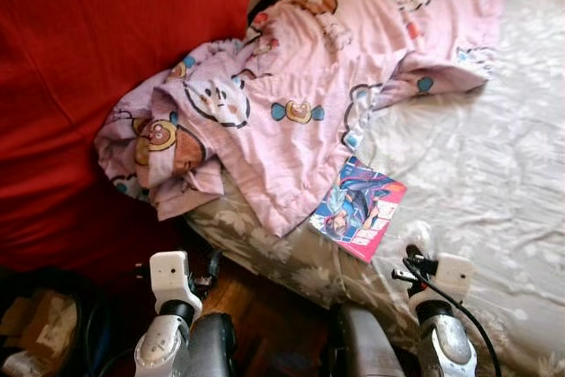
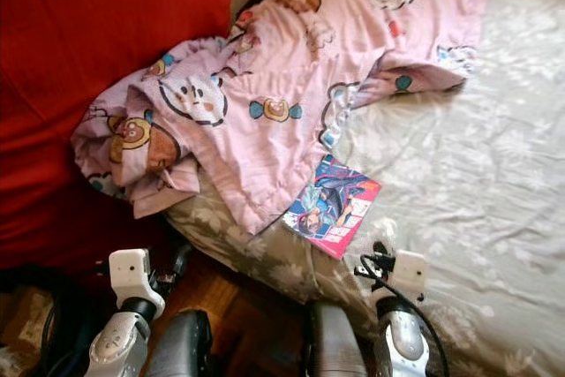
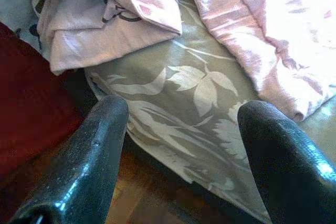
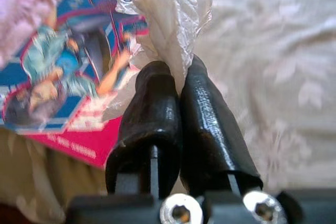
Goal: Clean up the room
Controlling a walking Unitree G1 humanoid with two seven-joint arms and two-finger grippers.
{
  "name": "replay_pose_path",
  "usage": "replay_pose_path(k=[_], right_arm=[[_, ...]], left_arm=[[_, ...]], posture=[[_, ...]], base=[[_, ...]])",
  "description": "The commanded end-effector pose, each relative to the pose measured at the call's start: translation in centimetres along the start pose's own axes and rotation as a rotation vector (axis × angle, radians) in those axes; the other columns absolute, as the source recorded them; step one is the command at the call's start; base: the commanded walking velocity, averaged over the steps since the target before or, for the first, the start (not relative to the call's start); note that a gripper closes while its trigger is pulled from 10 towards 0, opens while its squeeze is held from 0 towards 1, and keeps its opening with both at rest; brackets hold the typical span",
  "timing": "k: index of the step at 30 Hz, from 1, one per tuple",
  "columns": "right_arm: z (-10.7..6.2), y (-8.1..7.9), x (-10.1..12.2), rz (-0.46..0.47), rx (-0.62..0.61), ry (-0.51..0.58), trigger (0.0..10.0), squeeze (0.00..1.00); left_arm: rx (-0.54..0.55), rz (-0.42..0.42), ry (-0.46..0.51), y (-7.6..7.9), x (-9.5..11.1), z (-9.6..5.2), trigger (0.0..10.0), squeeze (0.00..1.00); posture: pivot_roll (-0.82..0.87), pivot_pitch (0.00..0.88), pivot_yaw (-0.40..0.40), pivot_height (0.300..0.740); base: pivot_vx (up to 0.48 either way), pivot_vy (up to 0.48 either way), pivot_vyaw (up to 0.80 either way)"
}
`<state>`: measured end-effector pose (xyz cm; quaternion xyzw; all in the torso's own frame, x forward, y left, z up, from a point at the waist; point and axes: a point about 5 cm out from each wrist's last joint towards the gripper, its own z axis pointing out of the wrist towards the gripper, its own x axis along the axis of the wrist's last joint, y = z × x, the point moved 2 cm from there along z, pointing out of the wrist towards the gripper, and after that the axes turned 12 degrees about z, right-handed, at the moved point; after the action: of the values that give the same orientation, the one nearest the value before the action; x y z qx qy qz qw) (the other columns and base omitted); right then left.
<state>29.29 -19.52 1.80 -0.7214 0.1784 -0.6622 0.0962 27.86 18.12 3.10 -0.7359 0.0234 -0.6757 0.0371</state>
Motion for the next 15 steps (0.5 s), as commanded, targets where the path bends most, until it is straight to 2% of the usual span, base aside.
replay_pose_path(k=[1,4,8,12,15], right_arm=[[0.1,0.3,0.2,-0.008,-0.008,-0.005,10.0,0.00],[0.9,-0.3,1.2,-0.034,0.023,0.014,10.0,0.00],[1.2,0.0,0.9,-0.052,0.008,-0.024,10.0,0.00],[0.8,-0.2,0.3,-0.047,0.042,-0.048,10.0,0.00],[0.1,0.6,-0.8,-0.072,0.019,-0.100,10.0,0.00]], left_arm=[[0.026,-0.005,-0.033,-0.4,-1.1,-0.8,10.0,0.00],[0.048,-0.014,-0.045,-0.8,-1.5,-0.9,10.0,0.00],[0.072,-0.017,-0.091,-1.2,-2.7,-1.3,10.0,0.00],[0.069,-0.014,-0.151,-1.4,-4.0,-2.0,10.0,0.00],[0.116,-0.032,-0.211,-2.6,-5.2,-2.7,10.0,0.00]], posture=[[-0.02,0.168,-0.030,0.620],[-0.03,0.152,-0.038,0.620],[-0.02,0.138,-0.043,0.620],[-0.02,0.125,-0.041,0.630],[-0.03,0.114,-0.036,0.650]], base=[[0.000,0.000,0.00],[0.000,0.000,0.00],[0.000,0.000,0.00],[0.000,0.000,0.00],[0.000,0.000,0.00]])
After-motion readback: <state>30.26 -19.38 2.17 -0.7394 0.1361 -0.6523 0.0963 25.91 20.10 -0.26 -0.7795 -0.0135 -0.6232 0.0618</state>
